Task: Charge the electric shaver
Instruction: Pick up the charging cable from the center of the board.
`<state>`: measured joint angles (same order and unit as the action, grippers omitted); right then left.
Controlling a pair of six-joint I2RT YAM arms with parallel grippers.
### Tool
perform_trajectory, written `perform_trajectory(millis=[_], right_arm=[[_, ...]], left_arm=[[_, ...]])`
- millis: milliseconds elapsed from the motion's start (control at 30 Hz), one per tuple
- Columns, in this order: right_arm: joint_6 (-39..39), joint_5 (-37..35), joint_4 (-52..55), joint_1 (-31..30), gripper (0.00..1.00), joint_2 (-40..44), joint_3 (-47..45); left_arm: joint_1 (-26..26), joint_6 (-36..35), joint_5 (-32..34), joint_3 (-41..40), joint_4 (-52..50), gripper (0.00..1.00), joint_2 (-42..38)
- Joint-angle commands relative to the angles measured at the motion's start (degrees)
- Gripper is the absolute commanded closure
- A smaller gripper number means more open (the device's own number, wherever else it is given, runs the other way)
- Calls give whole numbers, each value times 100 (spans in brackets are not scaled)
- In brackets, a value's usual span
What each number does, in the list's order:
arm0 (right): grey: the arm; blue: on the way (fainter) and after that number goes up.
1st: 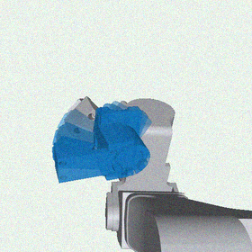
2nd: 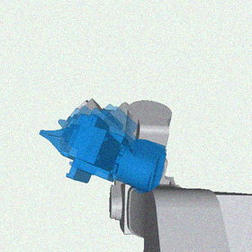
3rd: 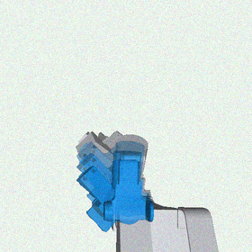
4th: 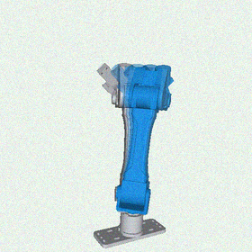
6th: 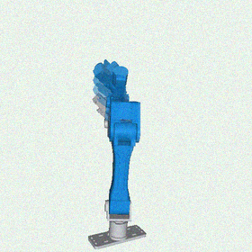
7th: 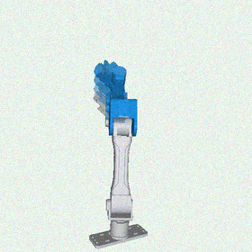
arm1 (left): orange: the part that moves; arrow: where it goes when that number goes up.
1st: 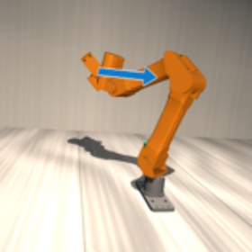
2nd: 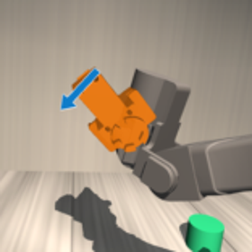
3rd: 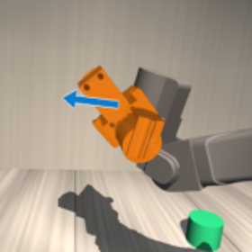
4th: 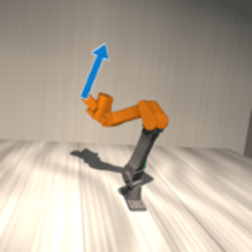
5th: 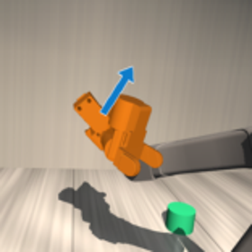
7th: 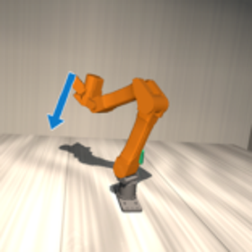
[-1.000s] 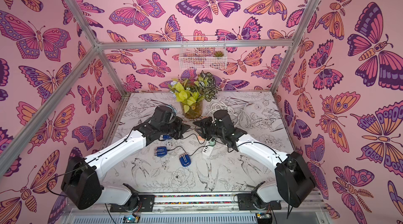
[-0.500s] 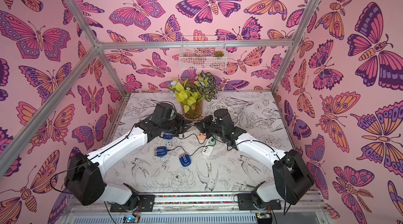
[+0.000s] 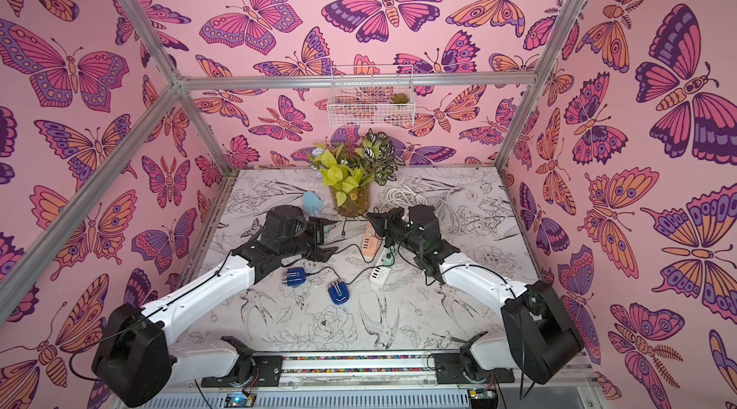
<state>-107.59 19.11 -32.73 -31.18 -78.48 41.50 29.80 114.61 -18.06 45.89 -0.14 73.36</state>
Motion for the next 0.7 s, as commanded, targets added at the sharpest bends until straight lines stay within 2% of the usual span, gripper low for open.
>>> perform_trajectory(millis=[0, 100, 200, 300, 367, 467, 567, 667], right_arm=[[-194, -274, -1269, 18, 100, -107, -135], [-325, -193, -1566, 20, 100, -268, -211], [-377, -177, -1475, 7, 100, -250, -221], [-383, -206, -1220, 7, 100, -145, -156], [-423, -255, -1067, 8, 100, -54, -124], [-497, -351, -400, 7, 100, 190, -31], [-613, -505, 401, 11, 100, 492, 101], [-776, -734, 1114, 11, 100, 776, 224]], left_arm=[[112, 1708, 326, -179, 1000, 22, 11], [150, 1996, 577, -169, 1060, 23, 14], [123, 1814, 601, -59, 1100, 27, 150], [114, 1307, 391, 39, 1311, 36, 336], [72, 768, 185, 163, 957, 37, 292], [15, -440, 68, 281, 296, 38, 69], [-122, -2096, -97, 412, -167, 42, -94], [-132, -3761, -466, 383, 261, 49, -179]])
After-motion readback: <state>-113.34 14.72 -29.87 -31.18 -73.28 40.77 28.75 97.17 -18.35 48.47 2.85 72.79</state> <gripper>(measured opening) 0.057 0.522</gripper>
